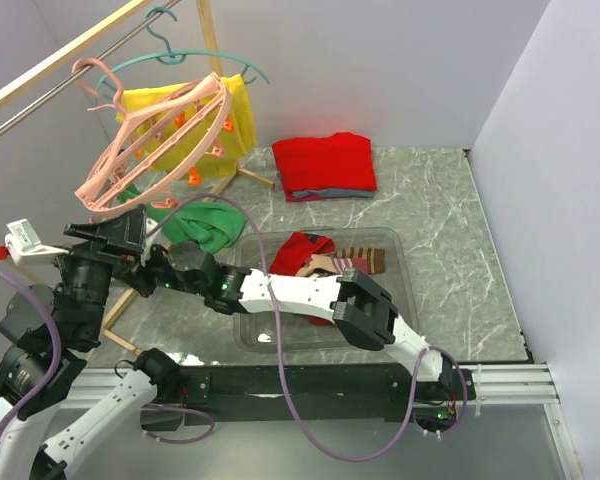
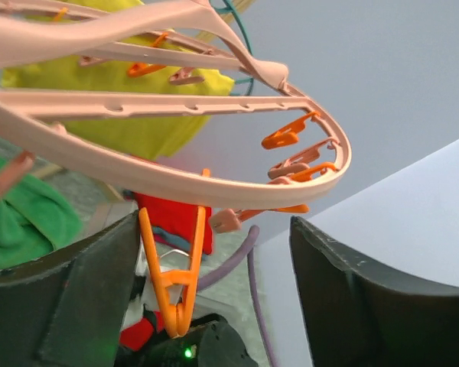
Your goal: Remove the socks clipped to the hanger
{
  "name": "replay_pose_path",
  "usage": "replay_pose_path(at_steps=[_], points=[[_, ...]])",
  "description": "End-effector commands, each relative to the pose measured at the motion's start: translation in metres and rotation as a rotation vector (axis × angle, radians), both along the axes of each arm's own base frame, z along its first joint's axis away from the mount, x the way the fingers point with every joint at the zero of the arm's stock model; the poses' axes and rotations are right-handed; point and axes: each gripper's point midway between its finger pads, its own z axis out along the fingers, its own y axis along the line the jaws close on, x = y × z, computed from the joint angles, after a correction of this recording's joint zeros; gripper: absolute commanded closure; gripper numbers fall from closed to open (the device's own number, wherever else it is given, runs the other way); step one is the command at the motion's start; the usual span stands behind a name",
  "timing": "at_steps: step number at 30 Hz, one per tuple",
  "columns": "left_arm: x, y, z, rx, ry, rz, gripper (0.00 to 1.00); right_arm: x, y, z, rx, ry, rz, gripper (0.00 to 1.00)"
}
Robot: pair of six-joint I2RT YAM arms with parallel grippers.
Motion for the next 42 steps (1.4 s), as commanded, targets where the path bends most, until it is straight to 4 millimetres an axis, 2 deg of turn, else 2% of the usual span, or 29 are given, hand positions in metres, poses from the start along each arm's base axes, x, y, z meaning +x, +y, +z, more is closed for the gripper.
replay_pose_path(at_steps=[1,2,4,5,7,8,10,12,13,17,21,22,24,25,26,29,32,36,40,42], points=[[-0.009,-0.006,0.008,0.059,-0.040,-0.058,0.10,-0.036,-0.022,0.082,0.162,-0.037,0.112,1.00],[-0.012,-0.007,0.010,0.074,-0.047,-0.072,0.04,-0.037,-0.023,0.076,0.152,-0.027,0.118,1.00],[-0.020,-0.012,0.018,0.084,-0.068,-0.119,0.02,-0.044,-0.029,0.085,0.178,-0.020,0.145,1.00],[-0.023,-0.013,0.018,0.102,-0.067,-0.137,0.01,-0.046,-0.031,0.076,0.164,-0.013,0.156,1.00],[-0.034,-0.017,0.028,0.120,-0.096,-0.188,0.01,-0.052,-0.038,0.083,0.179,-0.005,0.175,1.00],[-0.038,-0.017,0.026,0.145,-0.091,-0.199,0.02,-0.055,-0.040,0.077,0.166,-0.001,0.200,1.00],[-0.049,-0.015,0.035,0.160,-0.116,-0.219,0.04,-0.063,-0.046,0.083,0.169,-0.002,0.230,1.00],[-0.055,-0.008,0.032,0.197,-0.106,-0.208,0.07,-0.071,-0.052,0.084,0.165,0.006,0.268,1.00],[-0.060,-0.003,0.035,0.200,-0.110,-0.196,0.09,-0.074,-0.055,0.078,0.155,0.012,0.277,1.00],[-0.067,0.021,0.029,0.236,-0.080,-0.109,0.13,-0.092,-0.068,0.082,0.139,0.011,0.363,1.00],[-0.074,0.035,0.022,0.258,-0.058,-0.069,0.18,-0.111,-0.079,0.081,0.112,0.013,0.461,1.00],[-0.074,0.037,0.018,0.268,-0.040,-0.061,0.18,-0.114,-0.081,0.075,0.095,0.023,0.474,1.00],[-0.071,0.041,0.012,0.273,-0.011,-0.035,0.20,-0.118,-0.087,0.076,0.088,0.019,0.497,1.00],[-0.068,0.042,0.002,0.272,0.027,-0.023,0.20,-0.120,-0.090,0.069,0.072,0.021,0.505,1.00],[-0.065,0.044,-0.004,0.265,0.058,-0.001,0.23,-0.121,-0.093,0.071,0.073,0.017,0.504,1.00],[-0.049,0.052,-0.034,0.249,0.196,0.090,0.27,-0.116,-0.097,0.063,0.047,0.009,0.475,1.00],[-0.033,0.049,-0.053,0.264,0.282,0.131,0.26,-0.109,-0.102,0.059,0.033,-0.001,0.447,1.00],[-0.017,0.036,-0.055,0.253,0.295,0.120,0.26,-0.100,-0.110,0.057,0.024,-0.020,0.399,1.00],[-0.009,0.033,-0.055,0.242,0.322,0.135,0.35,-0.093,-0.117,0.055,0.017,-0.038,0.354,1.00],[-0.004,0.031,-0.063,0.258,0.356,0.147,0.37,-0.092,-0.119,0.056,0.019,-0.043,0.344,1.00]])
